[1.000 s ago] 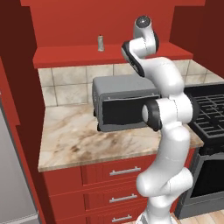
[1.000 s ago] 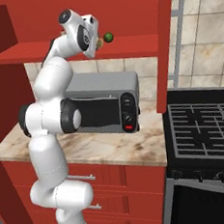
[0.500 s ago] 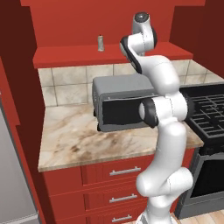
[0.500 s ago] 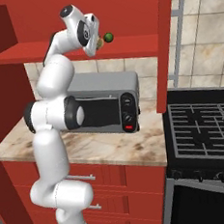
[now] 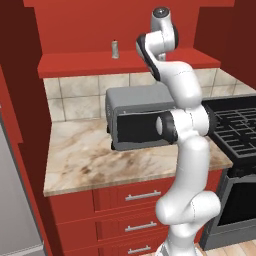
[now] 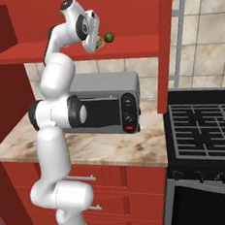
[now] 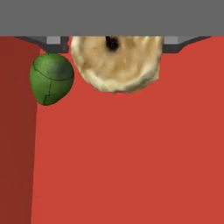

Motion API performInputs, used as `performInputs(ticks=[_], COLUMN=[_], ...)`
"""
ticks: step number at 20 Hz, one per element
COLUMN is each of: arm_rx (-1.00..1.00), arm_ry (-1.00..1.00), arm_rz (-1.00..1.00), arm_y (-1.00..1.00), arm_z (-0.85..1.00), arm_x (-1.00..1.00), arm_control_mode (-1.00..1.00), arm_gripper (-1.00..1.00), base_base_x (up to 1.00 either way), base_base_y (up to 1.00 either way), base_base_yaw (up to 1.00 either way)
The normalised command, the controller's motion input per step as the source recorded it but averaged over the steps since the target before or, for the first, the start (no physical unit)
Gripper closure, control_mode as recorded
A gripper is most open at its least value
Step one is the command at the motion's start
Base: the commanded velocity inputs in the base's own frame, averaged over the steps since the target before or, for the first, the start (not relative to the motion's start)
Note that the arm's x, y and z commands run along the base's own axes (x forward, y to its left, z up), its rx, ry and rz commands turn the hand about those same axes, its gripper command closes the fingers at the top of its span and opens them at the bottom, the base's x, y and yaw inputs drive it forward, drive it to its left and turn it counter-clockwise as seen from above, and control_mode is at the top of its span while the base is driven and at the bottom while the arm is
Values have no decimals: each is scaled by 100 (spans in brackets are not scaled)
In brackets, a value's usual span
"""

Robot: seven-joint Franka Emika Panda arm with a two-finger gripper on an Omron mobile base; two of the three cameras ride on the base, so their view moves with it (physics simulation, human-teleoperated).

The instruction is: Pick the candle and candle from the dining table and place them in the open cabinet. Close the cabinet after placing the objects.

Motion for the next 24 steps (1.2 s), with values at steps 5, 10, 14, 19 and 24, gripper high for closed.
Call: performInputs(ticks=[5,10,14,19,24], arm_rx=[0,0,0,-3,-8], arm_ry=[-9,-8,-11,-18,-22], arm_rz=[0,0,0,0,0], arm_y=[0,0,0,0,3], arm_z=[-7,-8,-12,-36,-59], arm_x=[-26,-22,-47,-97,-100], arm_control_mode=[-100,-100,-100,-100,-100], arm_gripper=[-100,-100,-100,-100,-100], base_base_x=[0,0,0,0,0], base_base_y=[0,0,0,0,0], base_base_yaw=[0,0,0,0,0])
